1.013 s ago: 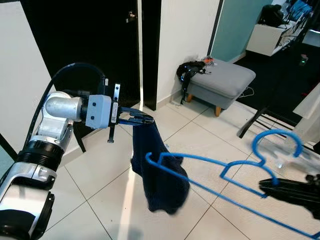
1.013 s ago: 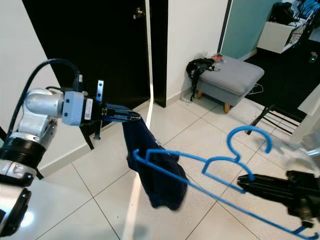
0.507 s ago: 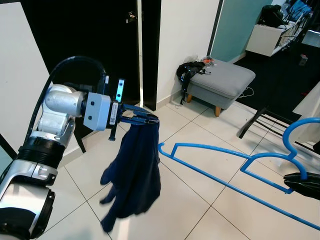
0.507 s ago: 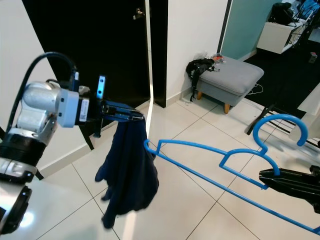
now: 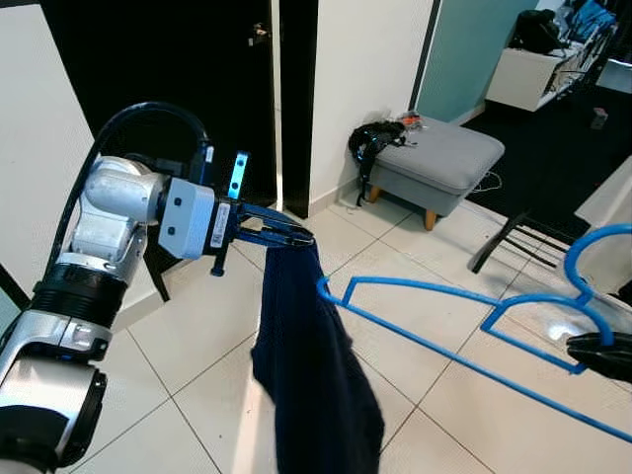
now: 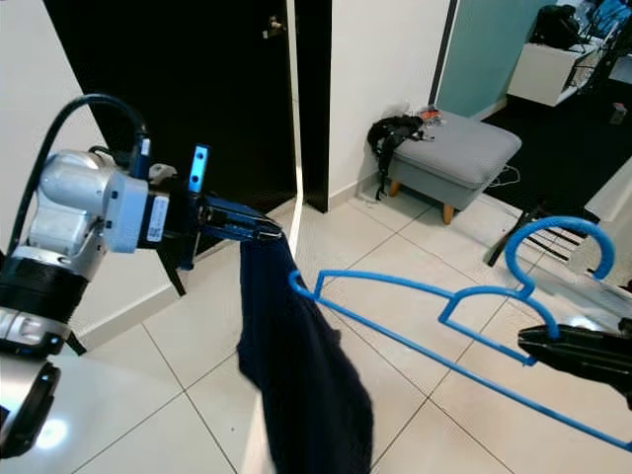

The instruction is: Hang hanger

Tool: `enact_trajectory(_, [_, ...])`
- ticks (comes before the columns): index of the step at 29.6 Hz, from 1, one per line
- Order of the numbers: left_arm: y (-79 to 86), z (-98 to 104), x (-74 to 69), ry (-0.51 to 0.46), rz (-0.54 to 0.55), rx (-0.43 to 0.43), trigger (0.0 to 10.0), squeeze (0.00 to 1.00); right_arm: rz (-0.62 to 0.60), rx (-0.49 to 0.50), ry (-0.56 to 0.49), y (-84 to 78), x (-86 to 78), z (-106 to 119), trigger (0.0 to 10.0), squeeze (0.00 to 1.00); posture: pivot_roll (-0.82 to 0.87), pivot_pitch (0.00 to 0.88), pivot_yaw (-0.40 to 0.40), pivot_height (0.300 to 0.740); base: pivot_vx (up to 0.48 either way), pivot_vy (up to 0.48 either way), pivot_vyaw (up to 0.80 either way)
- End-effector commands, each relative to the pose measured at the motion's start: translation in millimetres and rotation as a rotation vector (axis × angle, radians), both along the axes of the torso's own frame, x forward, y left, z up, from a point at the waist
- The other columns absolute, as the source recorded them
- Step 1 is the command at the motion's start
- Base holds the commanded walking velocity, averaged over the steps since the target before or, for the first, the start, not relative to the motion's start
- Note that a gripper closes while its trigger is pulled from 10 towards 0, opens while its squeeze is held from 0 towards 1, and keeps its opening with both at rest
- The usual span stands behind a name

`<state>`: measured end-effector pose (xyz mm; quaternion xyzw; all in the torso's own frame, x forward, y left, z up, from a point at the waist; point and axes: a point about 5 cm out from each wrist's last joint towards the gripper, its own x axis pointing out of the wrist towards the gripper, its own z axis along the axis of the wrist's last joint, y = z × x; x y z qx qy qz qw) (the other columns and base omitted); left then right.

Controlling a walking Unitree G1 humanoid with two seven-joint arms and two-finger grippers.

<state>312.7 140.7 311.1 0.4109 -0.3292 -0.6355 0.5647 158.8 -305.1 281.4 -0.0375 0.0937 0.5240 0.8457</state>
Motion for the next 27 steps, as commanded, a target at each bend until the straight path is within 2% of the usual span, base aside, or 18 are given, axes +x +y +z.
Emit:
enact_trajectory(1, [4.7,8,-2.3,-0.032,0.005,0.008,10.0,0.0,0.001,-0.012,-0.023,-1.6,-1.4,6,10.0,0.0,-0.09,0.062,0.006,0.74,0.0,0.0,0.0])
enact_trajectory(6, [6.9,7,-4.0,-0.057,-0.001,0.036,10.0,0.0,-0.001,-0.025,-0.028,-5.9,-2.4,12,10.0,0.0,-0.09,0.063,0.004,0.74,0.0,0.0,0.0])
enact_trajectory(14, [2.5,12,-7.4,-0.094,-0.04,0.026,10.0,0.0,0.006,-0.031,-0.028,-6.1,-0.4,13,10.0,0.0,-0.09,0.063,0.005,0.74,0.0,0.0,0.0])
enact_trajectory(27, [-7.9,19,-12.2,-0.114,-0.097,-0.007,10.0,0.0,0.048,-0.031,-0.04,4.0,7.6,12,10.0,0.0,-0.09,0.063,0.009,0.74,0.0,0.0,0.0])
